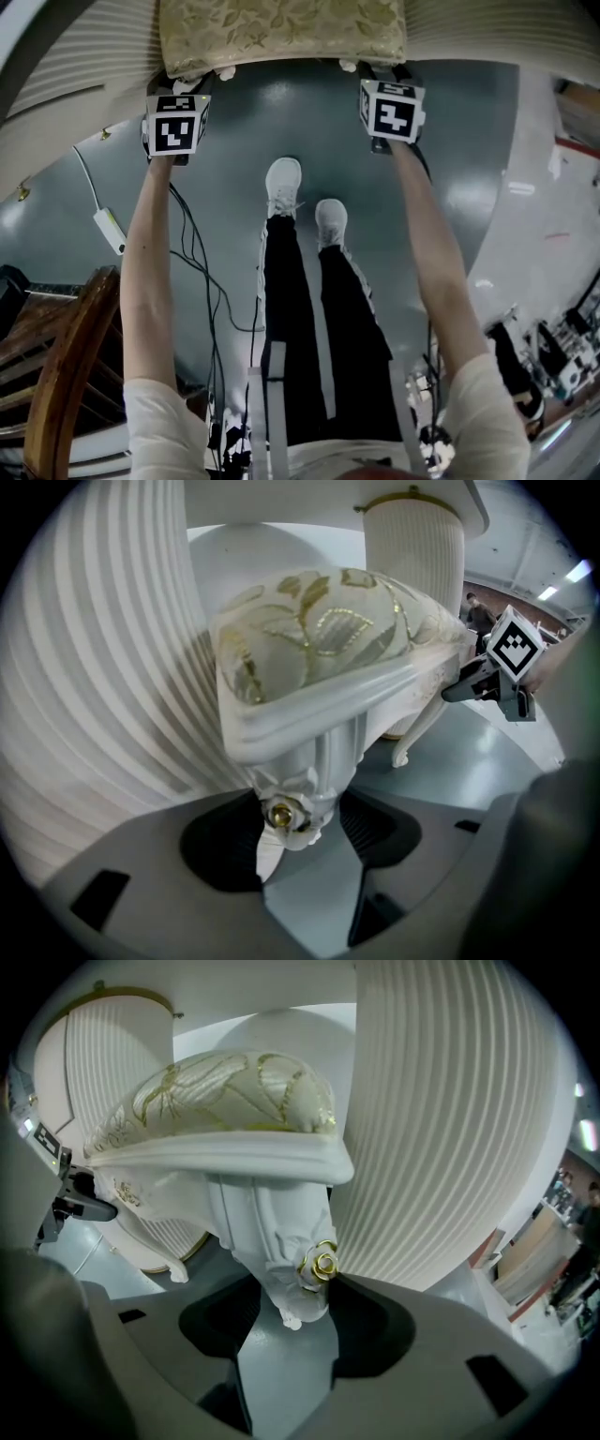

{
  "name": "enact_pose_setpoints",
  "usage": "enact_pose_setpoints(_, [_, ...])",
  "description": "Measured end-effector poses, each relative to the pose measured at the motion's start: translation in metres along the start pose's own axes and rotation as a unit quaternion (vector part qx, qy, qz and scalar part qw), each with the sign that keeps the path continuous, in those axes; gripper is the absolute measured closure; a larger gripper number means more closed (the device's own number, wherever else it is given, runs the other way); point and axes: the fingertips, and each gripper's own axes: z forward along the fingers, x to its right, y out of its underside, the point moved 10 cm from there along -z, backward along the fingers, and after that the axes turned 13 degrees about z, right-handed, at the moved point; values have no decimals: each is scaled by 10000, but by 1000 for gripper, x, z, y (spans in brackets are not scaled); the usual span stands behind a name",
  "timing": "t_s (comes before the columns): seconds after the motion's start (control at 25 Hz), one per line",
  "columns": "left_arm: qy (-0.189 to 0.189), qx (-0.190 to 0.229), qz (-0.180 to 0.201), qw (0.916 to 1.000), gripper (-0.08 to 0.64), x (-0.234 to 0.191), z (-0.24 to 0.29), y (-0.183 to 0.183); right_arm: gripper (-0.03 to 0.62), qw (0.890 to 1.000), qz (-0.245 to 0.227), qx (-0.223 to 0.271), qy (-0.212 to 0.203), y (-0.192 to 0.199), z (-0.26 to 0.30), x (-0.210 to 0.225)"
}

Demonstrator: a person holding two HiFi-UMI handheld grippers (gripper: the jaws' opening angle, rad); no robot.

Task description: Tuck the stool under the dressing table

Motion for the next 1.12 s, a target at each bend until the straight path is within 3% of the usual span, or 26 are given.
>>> enact_pose_setpoints(0.48, [-50,67,-126,9999,305,-1,10,-7,360,9999,-53,107,-17,-13,14,2])
enact_pose_setpoints(0.68, [2,66,-302,9995,304,-2,10,-4,360,9999,-63,-93,-90,-11,13,-3])
enact_pose_setpoints(0.92, [-176,-14,-784,9968,304,8,-7,-1,360,9999,-40,-84,-106,-10,-13,-8])
enact_pose_setpoints(1.12, [-142,-101,-932,9955,304,32,-52,2,360,9996,-47,-141,-243,-5,-62,-9])
